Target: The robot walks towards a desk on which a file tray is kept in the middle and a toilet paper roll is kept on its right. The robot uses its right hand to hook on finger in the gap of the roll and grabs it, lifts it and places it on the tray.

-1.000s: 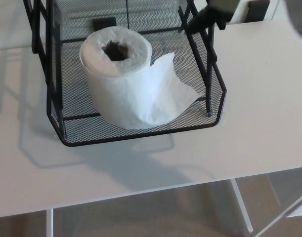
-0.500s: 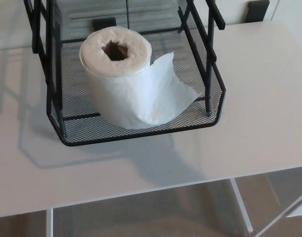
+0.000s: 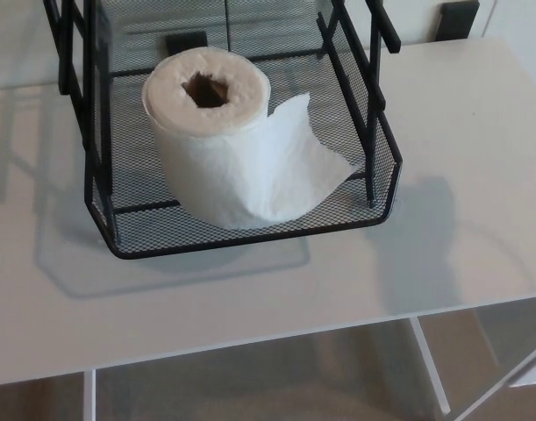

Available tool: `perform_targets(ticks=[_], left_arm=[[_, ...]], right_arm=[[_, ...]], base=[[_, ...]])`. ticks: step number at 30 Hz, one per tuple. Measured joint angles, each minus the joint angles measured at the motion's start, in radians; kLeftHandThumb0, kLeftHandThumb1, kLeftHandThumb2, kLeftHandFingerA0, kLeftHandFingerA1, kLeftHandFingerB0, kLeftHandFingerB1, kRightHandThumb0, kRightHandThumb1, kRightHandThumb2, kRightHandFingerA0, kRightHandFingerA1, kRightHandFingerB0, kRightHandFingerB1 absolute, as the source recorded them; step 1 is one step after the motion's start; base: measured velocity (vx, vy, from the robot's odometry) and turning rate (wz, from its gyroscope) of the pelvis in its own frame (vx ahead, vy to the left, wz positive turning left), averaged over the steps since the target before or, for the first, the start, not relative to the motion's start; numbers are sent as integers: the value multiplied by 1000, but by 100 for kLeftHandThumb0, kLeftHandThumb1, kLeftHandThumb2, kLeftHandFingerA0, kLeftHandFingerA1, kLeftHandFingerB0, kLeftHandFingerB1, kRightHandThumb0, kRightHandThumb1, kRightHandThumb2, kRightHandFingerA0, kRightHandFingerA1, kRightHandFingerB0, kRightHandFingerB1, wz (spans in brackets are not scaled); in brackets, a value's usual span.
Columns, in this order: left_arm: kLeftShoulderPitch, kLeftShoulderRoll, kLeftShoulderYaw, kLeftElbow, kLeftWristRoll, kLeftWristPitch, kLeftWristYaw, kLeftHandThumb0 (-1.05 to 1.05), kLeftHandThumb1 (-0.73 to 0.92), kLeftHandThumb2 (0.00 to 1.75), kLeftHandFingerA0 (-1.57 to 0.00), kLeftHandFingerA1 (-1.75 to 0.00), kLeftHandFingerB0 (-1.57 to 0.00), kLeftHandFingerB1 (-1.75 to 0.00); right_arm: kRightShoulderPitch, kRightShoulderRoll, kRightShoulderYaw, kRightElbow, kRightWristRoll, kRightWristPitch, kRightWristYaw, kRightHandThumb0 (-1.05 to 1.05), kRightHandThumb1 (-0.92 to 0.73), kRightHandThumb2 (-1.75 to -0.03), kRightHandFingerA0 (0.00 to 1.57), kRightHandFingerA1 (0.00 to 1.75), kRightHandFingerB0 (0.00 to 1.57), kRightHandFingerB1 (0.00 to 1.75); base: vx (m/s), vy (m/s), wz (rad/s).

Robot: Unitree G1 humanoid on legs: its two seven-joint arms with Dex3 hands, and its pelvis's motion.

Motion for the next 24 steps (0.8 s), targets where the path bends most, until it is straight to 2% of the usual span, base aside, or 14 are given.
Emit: perform_targets(ticks=[1,2,3,5,6,7,8,10,11,12,13,14,24], left_arm=[[0,0,0,0,0,0,1,-65,92,71,-31,-42,-28,-38],[0,0,0,0,-1,0,2,-66,92,72,-31,-43,-28,-38],[0,0,0,0,-1,0,2,-66,92,74,-28,-42,-27,-39],[0,0,0,0,-1,0,3,-66,92,74,-28,-42,-27,-39],[1,0,0,0,-2,0,4,-67,92,73,-32,-44,-28,-39],[0,0,0,0,-2,0,4,-67,92,73,-32,-44,-28,-39],[0,0,1,0,-2,0,4,-66,92,72,-34,-45,-28,-39],[1,0,1,0,-2,0,5,-67,92,71,-31,-44,-28,-38],[1,0,1,0,-2,0,5,-66,92,72,-29,-42,-26,-38],[1,0,1,0,-2,0,5,-67,92,76,-32,-44,-27,-39],[2,0,1,1,-2,0,5,-66,92,75,-32,-45,-27,-39],[2,0,1,1,-2,0,5,-66,92,75,-32,-45,-27,-39],[2,0,1,1,-2,0,7,-66,92,75,-32,-45,-27,-39]], right_arm=[[30,0,-24,6,4,-3,-6,-61,-61,-58,75,98,17,49],[79,2,-65,16,12,-9,-16,-57,-59,-57,73,104,21,48],[113,4,-94,27,16,-14,-26,-57,-48,-83,85,106,15,52],[170,9,-143,50,23,-24,-43,-57,-48,-83,85,106,15,52],[202,13,-173,66,28,-29,-54,-55,-48,-86,109,120,14,55],[232,18,-203,81,33,-35,-65,-55,-48,-86,109,120,14,55],[251,22,-221,91,36,-39,-73,-53,-60,-62,99,149,13,57],[310,43,-281,123,48,-51,-98,-53,-61,-62,104,152,14,60],[333,53,-303,134,52,-56,-109,-60,-62,-64,94,157,10,60],[361,67,-331,148,56,-61,-122,-61,-70,-65,65,153,2,56],[380,77,-351,156,58,-64,-132,-63,-74,-61,85,156,1,66],[400,88,-371,166,61,-65,-142,-34,-77,-78,25,126,0,50],[593,168,-474,235,55,-67,-269,-34,-77,-78,25,126,0,50]], base=[[0,0,0],[0,0,0],[0,0,0],[0,0,0],[0,0,0],[0,0,0],[0,0,0],[0,0,0],[0,0,0],[0,0,0],[0,0,0],[0,0,0],[0,0,0]])
